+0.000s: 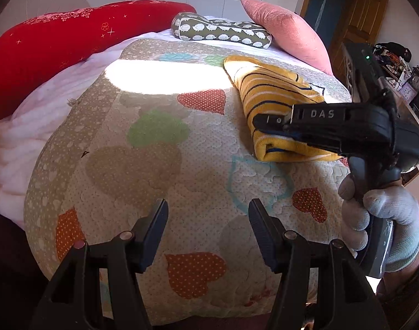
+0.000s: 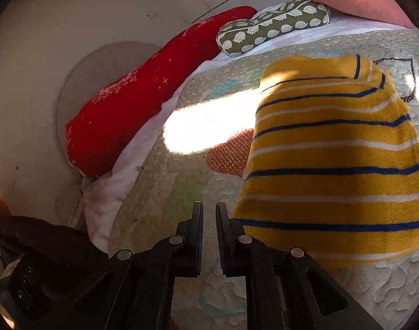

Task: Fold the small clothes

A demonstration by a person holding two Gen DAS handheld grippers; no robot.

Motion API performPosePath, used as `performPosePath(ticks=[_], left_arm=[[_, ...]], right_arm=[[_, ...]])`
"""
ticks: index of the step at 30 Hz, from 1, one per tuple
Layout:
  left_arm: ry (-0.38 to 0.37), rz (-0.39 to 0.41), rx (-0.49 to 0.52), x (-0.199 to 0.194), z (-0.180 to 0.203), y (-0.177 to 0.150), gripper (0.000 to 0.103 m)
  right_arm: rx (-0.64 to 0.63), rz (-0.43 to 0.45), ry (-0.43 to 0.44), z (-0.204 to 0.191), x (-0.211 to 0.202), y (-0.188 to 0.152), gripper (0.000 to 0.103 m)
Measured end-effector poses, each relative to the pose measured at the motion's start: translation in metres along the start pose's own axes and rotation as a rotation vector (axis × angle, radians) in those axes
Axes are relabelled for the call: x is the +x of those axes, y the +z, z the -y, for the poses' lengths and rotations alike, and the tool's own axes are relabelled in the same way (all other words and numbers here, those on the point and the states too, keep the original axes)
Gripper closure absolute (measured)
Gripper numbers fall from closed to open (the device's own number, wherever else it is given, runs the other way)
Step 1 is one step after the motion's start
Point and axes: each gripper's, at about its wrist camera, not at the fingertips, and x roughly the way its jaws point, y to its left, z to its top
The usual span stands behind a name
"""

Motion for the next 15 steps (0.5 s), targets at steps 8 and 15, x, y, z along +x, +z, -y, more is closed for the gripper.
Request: performPosePath(ticks=[8, 15], left_arm=[[0.033, 0.057, 0.036, -0.005, -0.003, -0.003, 0.039], [0.067, 0.138, 0.084, -0.02, 0.011, -0.005, 0.033]], right_arm=[[0.292, 0.145, 0.126, 0.09, -0.038, -0.024, 0.1], [0.606, 0.355, 0.056, 0.181, -0.106, -0.048, 0.099]])
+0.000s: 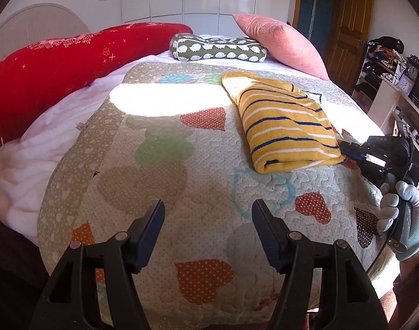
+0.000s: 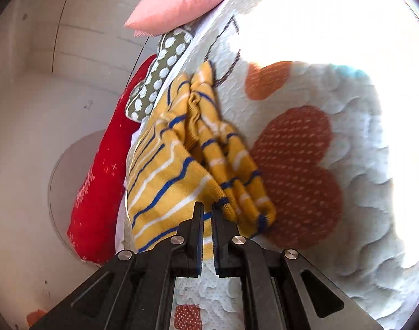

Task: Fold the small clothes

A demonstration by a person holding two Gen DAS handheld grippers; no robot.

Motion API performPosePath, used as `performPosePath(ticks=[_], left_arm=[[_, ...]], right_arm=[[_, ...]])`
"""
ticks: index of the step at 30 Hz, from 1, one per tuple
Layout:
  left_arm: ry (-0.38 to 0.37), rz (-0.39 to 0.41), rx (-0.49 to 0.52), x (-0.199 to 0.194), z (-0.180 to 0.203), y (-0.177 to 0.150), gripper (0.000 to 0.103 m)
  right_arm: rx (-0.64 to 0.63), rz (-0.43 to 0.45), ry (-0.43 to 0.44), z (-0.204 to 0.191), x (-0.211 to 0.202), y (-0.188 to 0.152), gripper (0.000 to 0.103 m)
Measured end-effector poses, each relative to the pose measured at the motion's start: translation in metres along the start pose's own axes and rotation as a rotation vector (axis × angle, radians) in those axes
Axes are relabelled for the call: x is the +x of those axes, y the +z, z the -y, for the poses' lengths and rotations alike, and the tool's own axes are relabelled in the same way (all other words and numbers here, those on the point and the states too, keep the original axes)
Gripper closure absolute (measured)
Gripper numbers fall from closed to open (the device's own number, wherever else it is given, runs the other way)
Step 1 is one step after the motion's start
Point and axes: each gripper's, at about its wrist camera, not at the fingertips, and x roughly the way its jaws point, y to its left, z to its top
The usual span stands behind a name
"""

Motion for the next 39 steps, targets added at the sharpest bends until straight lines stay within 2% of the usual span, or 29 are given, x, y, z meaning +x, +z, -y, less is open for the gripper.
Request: performPosePath(ticks=[1, 2, 4, 6, 8, 9, 10, 11, 12, 14, 17, 20, 25, 30, 39], left_arm=[[0.021, 0.037, 0.012, -0.006, 0.003, 0.0, 0.029], [0.036, 0.077, 0.019, -0.011, 0.006, 0.001, 0.025], [0.052, 0.166, 0.025, -0.025, 0.011, 0.002, 0.019], [0.067, 0.253, 0.025, -0.041, 0.017, 0.002, 0.006], [0.088, 0.332, 0.034, -0.057, 0.025, 0.001, 0.0], [0.105, 0.362, 0.041, -0.063, 0.028, 0.002, 0.0], [0.125, 0.38, 0.051, -0.067, 0.033, 0.002, 0.0], [0.142, 0.385, 0.061, -0.07, 0.038, 0.004, 0.0], [0.141, 0.381, 0.074, -0.072, 0.042, 0.008, 0.0], [0.085, 0.347, 0.092, -0.069, 0.048, 0.017, 0.0], [0.027, 0.271, 0.074, -0.058, 0.053, 0.026, 0.0], [0.012, 0.207, 0.041, -0.046, 0.053, 0.023, 0.0], [0.016, 0.115, 0.031, -0.029, 0.056, 0.004, 0.0], [0.012, 0.089, 0.05, -0.025, 0.058, -0.004, 0.0], [-0.005, 0.042, 0.051, -0.017, 0.057, -0.012, 0.0]], right_arm=[[-0.015, 0.028, -0.063, 0.0, -0.013, 0.0, 0.09], [-0.049, 0.048, -0.118, -0.004, -0.024, -0.003, 0.087], [-0.143, 0.094, -0.163, -0.016, -0.05, -0.012, 0.085], [-0.26, 0.146, -0.222, -0.035, -0.072, -0.031, 0.084], [-0.387, 0.232, -0.304, -0.056, -0.094, -0.054, 0.08], [-0.437, 0.29, -0.354, -0.065, -0.103, -0.066, 0.068], [-0.474, 0.357, -0.413, -0.071, -0.115, -0.078, 0.044], [-0.493, 0.42, -0.458, -0.075, -0.126, -0.086, 0.03], [-0.502, 0.479, -0.483, -0.078, -0.132, -0.094, 0.009], [-0.514, 0.56, -0.484, -0.079, -0.146, -0.1, 0.007], [-0.496, 0.588, -0.521, -0.069, -0.168, -0.096, 0.007], [-0.523, 0.59, -0.537, -0.071, -0.168, -0.104, 0.007], [-0.592, 0.447, -0.537, -0.068, -0.138, -0.124, 0.007], [-0.626, 0.317, -0.549, -0.069, -0.103, -0.141, 0.007], [-0.697, 0.263, -0.588, -0.075, -0.083, -0.156, 0.007]])
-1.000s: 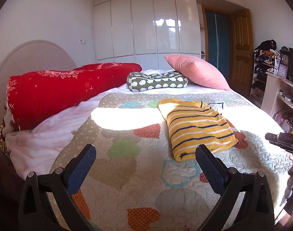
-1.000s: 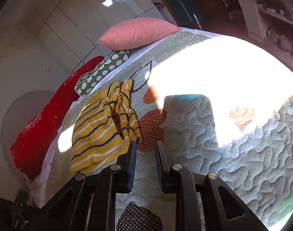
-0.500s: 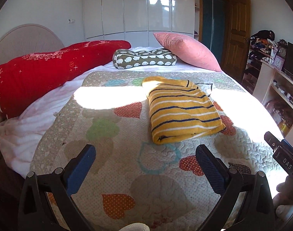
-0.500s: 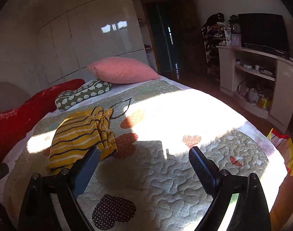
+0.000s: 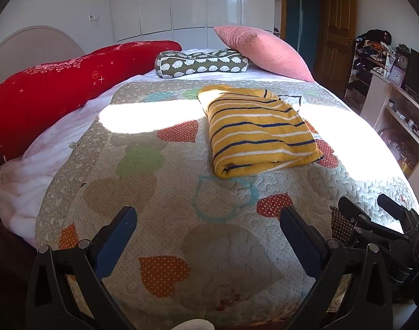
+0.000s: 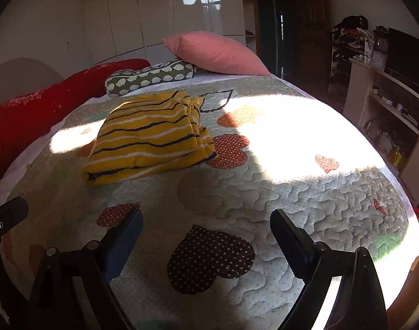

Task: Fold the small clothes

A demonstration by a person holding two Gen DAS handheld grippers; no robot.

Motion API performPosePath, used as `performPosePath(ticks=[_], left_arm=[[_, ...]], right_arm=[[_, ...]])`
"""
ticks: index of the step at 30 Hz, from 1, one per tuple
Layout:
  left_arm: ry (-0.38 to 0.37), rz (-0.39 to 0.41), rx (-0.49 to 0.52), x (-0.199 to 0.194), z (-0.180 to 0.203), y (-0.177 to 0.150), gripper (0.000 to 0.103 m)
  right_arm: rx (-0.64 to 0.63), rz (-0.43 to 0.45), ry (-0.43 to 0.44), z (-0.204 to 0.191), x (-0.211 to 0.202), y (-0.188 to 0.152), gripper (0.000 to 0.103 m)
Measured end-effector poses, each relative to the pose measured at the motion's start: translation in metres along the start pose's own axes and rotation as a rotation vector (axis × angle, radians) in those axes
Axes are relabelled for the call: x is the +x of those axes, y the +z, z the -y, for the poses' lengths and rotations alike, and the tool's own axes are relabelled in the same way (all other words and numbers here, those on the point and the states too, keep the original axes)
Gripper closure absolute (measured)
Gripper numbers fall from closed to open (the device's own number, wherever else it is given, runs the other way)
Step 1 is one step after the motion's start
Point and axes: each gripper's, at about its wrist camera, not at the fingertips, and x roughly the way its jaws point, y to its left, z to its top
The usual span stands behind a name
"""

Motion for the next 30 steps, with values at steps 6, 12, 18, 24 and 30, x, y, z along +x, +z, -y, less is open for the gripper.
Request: performPosePath(ticks=[6, 12, 18, 24, 30], left_arm=[[-0.014, -0.027, 0.012, 0.005, 0.004, -0.003, 0.0], [-0.021, -0.041, 0.018, 0.007, 0.007, -0.005, 0.0], [-0.028, -0.065, 0.011, 0.012, 0.005, -0.007, 0.0], [-0.036, -0.082, 0.006, 0.016, 0.005, -0.009, 0.0], [-0.039, -0.098, -0.003, 0.02, 0.003, -0.011, 0.0]], right_arm=[[0.018, -0.029, -0.004, 0.004, 0.004, -0.001, 0.007], [0.023, -0.047, -0.007, 0.005, 0.008, -0.003, 0.007], [0.037, -0.061, -0.009, 0.008, 0.011, -0.004, 0.007], [0.012, -0.058, -0.011, 0.004, 0.011, -0.005, 0.007], [-0.007, -0.061, -0.009, -0.002, 0.012, -0.007, 0.007]])
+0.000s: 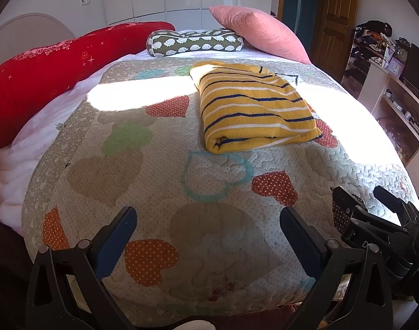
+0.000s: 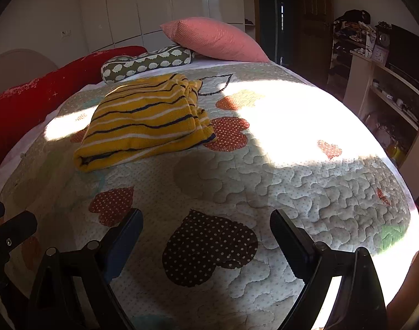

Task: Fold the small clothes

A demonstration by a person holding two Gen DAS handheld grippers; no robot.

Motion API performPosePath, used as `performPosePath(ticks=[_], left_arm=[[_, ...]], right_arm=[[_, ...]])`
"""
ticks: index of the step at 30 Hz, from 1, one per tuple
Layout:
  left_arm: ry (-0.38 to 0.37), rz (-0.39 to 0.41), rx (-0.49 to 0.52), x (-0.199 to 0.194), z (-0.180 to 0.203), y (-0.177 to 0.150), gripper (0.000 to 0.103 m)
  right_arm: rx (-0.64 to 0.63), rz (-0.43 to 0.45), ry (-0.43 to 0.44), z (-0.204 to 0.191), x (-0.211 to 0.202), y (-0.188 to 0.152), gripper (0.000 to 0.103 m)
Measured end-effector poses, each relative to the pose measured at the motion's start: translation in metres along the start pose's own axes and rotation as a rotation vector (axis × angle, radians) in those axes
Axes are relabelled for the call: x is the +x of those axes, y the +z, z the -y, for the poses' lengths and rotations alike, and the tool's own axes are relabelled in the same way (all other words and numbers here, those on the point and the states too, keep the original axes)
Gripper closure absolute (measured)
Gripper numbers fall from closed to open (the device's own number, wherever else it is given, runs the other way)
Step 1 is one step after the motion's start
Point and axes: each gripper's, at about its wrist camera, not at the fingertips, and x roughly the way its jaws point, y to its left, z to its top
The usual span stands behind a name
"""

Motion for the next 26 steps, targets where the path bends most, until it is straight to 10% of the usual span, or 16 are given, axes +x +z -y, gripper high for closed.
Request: performPosePath(ticks=[26], left_arm=[[-0.029, -0.072, -0.036, 0.014, -0.003, -0.007, 0.0]], right_arm=[[-0.051, -0.035, -0.02, -0.015, 0.005, -0.007, 0.007]])
